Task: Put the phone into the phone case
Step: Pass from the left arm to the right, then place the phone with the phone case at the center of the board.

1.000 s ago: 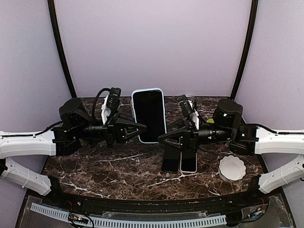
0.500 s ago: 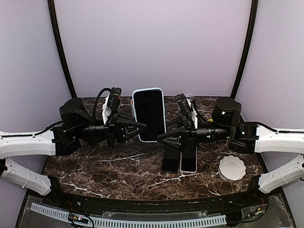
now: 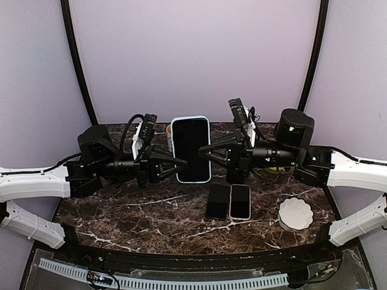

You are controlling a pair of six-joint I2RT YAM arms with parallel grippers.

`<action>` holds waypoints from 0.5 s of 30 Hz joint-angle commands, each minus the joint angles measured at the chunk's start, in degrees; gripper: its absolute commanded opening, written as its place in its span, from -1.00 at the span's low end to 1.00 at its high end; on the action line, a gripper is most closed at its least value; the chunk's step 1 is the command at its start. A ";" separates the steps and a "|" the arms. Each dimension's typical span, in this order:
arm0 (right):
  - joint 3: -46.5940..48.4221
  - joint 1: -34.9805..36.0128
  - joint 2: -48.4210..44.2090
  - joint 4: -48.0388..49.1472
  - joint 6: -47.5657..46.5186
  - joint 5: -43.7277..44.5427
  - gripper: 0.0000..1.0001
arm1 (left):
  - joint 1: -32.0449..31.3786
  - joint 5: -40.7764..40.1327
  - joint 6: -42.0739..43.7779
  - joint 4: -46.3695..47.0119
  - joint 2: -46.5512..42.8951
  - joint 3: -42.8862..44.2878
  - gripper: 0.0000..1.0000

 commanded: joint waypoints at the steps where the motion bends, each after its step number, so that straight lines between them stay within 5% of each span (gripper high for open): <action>1: 0.74 -0.20 0.69 2.16 0.68 -0.56 -1.00 | -0.15 0.55 1.48 3.03 -2.46 2.25 -1.00; 4: -0.08 -0.26 0.21 2.51 1.56 0.41 -1.00 | -0.16 0.47 1.48 2.41 -2.47 2.24 -1.00; 5: -0.22 -0.31 -0.06 2.05 2.12 2.07 -1.00 | -0.15 0.10 1.46 1.55 -2.55 2.29 -0.85; 6: -0.15 -0.37 -0.20 1.17 2.65 3.60 -1.00 | -0.15 -1.36 1.41 0.88 -2.70 2.35 -0.65; 7: -0.04 -0.68 -0.20 -0.16 3.41 5.14 -1.00 | -0.10 -2.61 1.20 -1.36 -2.78 2.65 -0.05; 9: 0.20 -1.57 0.49 -2.67 5.92 7.68 -1.00 | -0.06 -9.52 1.16 -7.43 -3.00 3.96 0.64; 10: 0.19 -2.24 1.16 -3.66 7.75 8.75 -1.00 | 0.05 -16.18 1.26 -10.16 -2.94 4.67 0.79; 11: -0.05 -2.90 2.00 -4.42 9.77 9.51 -1.00 | 0.22 -19.78 1.45 -15.24 -2.82 6.02 0.93; 15: -1.44 -5.06 7.45 -4.98 18.30 11.11 -1.00 | 3.46 -37.41 -0.87 -30.72 -0.63 10.05 0.97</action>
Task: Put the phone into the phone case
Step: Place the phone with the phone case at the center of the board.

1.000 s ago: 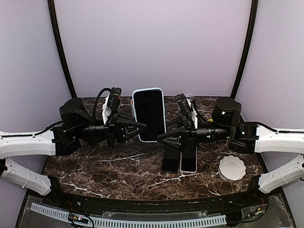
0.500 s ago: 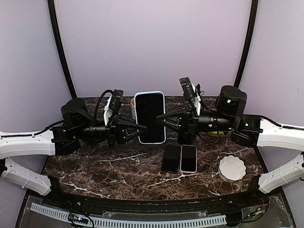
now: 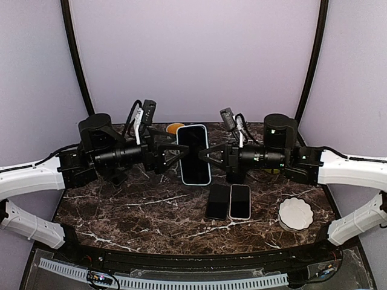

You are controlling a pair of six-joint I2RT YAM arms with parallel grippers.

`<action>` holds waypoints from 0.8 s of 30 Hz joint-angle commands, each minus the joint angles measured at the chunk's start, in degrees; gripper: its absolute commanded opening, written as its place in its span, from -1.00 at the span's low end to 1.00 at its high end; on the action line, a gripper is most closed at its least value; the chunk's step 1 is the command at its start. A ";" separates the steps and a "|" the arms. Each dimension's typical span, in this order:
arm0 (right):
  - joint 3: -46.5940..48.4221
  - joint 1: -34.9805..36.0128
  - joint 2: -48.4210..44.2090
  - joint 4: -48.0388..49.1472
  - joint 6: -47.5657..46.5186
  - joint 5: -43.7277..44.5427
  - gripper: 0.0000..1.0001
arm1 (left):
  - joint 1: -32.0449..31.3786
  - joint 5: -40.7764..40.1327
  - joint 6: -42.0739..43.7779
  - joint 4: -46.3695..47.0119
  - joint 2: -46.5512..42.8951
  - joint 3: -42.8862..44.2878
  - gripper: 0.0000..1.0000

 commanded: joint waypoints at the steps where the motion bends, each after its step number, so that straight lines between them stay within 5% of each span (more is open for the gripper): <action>1: -1.32 -2.50 6.68 1.33 12.21 4.27 -1.00 | 4.87 -21.22 -2.66 -19.04 1.09 4.76 0.97; 6: -1.58 -3.18 17.42 7.52 22.58 1.92 -1.00 | 10.45 -22.85 -8.52 -26.50 2.65 3.79 0.98; 19: -0.02 -4.74 36.28 12.36 33.12 -2.68 -1.00 | 12.02 -19.27 -9.59 -29.55 8.33 3.14 0.97; 24: -0.17 -5.04 37.46 7.66 33.20 0.41 -0.50 | 12.35 -19.38 -8.66 -29.20 8.84 3.07 0.97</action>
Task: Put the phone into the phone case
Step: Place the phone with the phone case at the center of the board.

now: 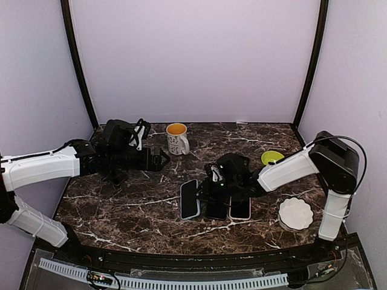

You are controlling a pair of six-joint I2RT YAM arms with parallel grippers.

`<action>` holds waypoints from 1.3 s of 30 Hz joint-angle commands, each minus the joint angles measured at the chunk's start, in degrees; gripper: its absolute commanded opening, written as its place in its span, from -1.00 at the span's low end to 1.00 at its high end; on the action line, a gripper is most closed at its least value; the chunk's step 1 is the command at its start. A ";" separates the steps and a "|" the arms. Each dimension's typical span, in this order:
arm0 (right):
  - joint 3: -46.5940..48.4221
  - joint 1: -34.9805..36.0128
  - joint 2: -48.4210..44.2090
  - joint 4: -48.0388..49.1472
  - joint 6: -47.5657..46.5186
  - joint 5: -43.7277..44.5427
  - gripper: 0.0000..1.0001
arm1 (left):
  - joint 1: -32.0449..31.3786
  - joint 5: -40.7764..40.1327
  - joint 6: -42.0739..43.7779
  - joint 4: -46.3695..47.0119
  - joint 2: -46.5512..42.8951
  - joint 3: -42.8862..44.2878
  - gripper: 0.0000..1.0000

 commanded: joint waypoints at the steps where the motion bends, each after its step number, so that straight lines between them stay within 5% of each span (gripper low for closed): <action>1: 1.17 -0.11 1.15 -0.22 0.86 2.66 -0.43 | 0.58 0.46 0.53 -0.56 -0.06 -0.67 0.97; 13: 3.22 1.59 -2.03 -13.26 -2.66 9.55 -0.05 | 1.67 1.67 1.50 -0.45 0.95 -0.89 0.98; 23: 14.76 3.70 -8.69 -35.68 -13.03 22.69 0.11 | 3.01 5.03 2.73 -1.14 1.41 -0.67 0.98; 29: 25.94 1.40 -12.13 -53.21 -24.33 40.41 0.49 | 6.06 3.52 1.63 -8.28 3.48 2.20 0.98; 33: 26.60 -4.91 -11.50 -55.70 -28.63 46.24 0.79 | 9.06 1.62 -0.57 -11.82 3.03 2.75 0.98; 36: 26.88 -9.98 -8.60 -53.99 -31.25 47.00 0.69 | 9.65 -1.07 -2.53 -14.16 2.25 2.27 0.97; 39: 28.09 -14.74 -3.92 -52.18 -32.48 47.17 0.23 | 9.84 -3.65 -3.80 -15.94 0.74 1.41 0.97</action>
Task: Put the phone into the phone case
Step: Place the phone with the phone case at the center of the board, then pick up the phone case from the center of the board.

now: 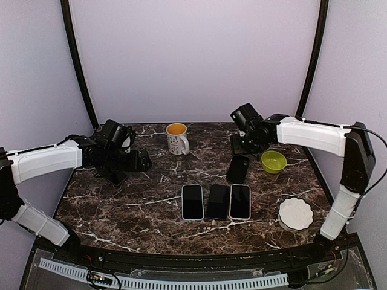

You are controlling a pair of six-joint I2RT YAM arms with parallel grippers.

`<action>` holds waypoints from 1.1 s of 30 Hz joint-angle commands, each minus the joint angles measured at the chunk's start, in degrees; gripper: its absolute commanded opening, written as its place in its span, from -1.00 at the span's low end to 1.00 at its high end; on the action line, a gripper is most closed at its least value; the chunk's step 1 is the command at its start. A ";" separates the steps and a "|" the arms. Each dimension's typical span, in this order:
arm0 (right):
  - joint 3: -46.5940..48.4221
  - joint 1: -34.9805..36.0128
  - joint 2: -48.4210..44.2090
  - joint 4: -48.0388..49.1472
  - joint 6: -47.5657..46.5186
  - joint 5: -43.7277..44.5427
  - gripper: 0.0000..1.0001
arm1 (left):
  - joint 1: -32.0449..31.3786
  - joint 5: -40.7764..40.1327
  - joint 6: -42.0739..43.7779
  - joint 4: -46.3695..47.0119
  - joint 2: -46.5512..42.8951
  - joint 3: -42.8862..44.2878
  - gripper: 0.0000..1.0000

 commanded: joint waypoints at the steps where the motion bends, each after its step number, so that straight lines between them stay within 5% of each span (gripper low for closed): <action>1: 2.05 -6.43 7.53 -1.01 -4.26 4.22 0.08 | 0.18 -4.38 -2.93 -5.63 -3.38 -0.29 0.97; 3: 2.99 -8.90 10.56 -0.61 -4.78 3.50 -0.09 | 0.28 -5.33 -3.65 -6.74 -4.40 -1.27 0.97; 12: 2.08 -12.68 18.05 1.76 -3.31 -4.85 -0.12 | 0.17 -3.44 -1.96 -6.62 -7.18 -6.39 0.94; 19: -0.42 -12.68 19.87 4.34 -1.70 -11.00 -0.34 | -0.38 0.80 1.77 -4.70 -3.80 -7.72 0.76; 26: 2.45 -12.86 21.85 2.34 -2.98 -10.84 -1.00 | -5.94 -0.22 3.15 -2.93 -0.30 -7.63 0.68; 33: 4.73 -12.85 18.10 2.47 -4.91 -10.43 -1.00 | -12.69 -0.74 5.64 -1.58 8.31 -3.73 0.55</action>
